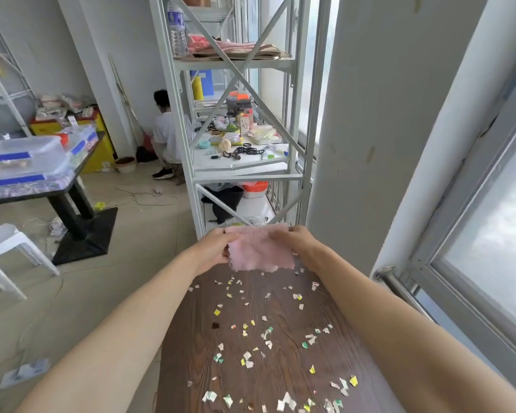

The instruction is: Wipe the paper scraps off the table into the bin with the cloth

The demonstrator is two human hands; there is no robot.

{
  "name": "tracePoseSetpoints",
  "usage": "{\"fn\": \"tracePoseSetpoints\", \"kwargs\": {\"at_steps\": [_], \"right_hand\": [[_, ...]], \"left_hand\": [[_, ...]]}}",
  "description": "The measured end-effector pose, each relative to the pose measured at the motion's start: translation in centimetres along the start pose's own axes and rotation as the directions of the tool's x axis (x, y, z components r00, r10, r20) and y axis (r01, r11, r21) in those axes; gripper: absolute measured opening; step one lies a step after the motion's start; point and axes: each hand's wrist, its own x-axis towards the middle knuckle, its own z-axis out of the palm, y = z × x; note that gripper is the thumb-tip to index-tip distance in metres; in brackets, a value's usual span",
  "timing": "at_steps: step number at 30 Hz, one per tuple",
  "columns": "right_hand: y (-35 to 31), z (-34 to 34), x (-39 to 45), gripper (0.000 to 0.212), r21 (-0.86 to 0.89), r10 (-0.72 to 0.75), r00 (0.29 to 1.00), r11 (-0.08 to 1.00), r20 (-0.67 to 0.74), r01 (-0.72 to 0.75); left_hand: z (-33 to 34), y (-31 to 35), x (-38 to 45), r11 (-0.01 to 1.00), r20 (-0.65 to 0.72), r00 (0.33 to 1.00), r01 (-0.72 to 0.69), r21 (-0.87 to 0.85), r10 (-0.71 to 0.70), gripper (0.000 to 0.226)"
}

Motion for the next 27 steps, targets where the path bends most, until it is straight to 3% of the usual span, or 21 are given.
{"fn": "tracePoseSetpoints", "kwargs": {"at_steps": [3,6,11,13,15,17,20,24,27], "right_hand": [[0.0,1.0,-0.1,0.060,0.105,0.078,0.997,0.991,0.024,-0.080],[0.3,2.0,-0.5,0.051,-0.040,0.097,0.995,0.995,0.022,-0.096],[0.6,3.1,-0.3,0.034,-0.255,-0.167,0.978,0.958,-0.123,0.131],[0.7,3.5,-0.7,0.026,-0.320,-0.229,0.962,0.932,-0.149,0.172],[0.7,4.3,-1.1,0.023,-0.388,-0.285,0.938,0.901,-0.197,0.193],[0.6,5.4,-1.1,0.022,-0.443,-0.324,0.917,0.875,-0.234,0.196],[0.1,7.2,-1.1,0.035,-0.404,-0.291,0.929,0.897,-0.229,0.181],[-0.1,8.2,-0.7,0.049,-0.224,-0.224,0.957,0.958,-0.186,0.181],[0.1,8.2,-0.7,0.040,-0.099,-0.173,0.979,0.982,-0.110,0.162]], "left_hand": [[0.7,-0.5,-0.3,0.997,-0.061,0.998,-0.026,-0.075,0.022,0.024],[0.7,-1.0,0.2,0.991,-0.084,0.996,-0.028,-0.130,0.017,0.030],[0.6,-2.4,0.4,0.995,-0.061,0.998,-0.009,0.096,0.015,0.037],[0.9,-2.8,0.7,0.978,-0.141,0.989,-0.018,0.206,0.048,0.049],[1.7,-2.7,0.9,0.920,-0.280,0.947,-0.038,0.389,0.157,0.036],[2.3,-2.9,1.1,0.884,-0.369,0.898,-0.046,0.465,0.241,0.032],[3.0,-2.9,0.5,0.872,-0.335,0.891,-0.120,0.474,0.305,0.057],[3.4,-3.0,0.1,0.877,-0.236,0.903,-0.241,0.416,0.360,0.041],[2.6,-3.4,-0.3,0.926,-0.127,0.942,-0.271,0.263,0.311,0.047]]}}
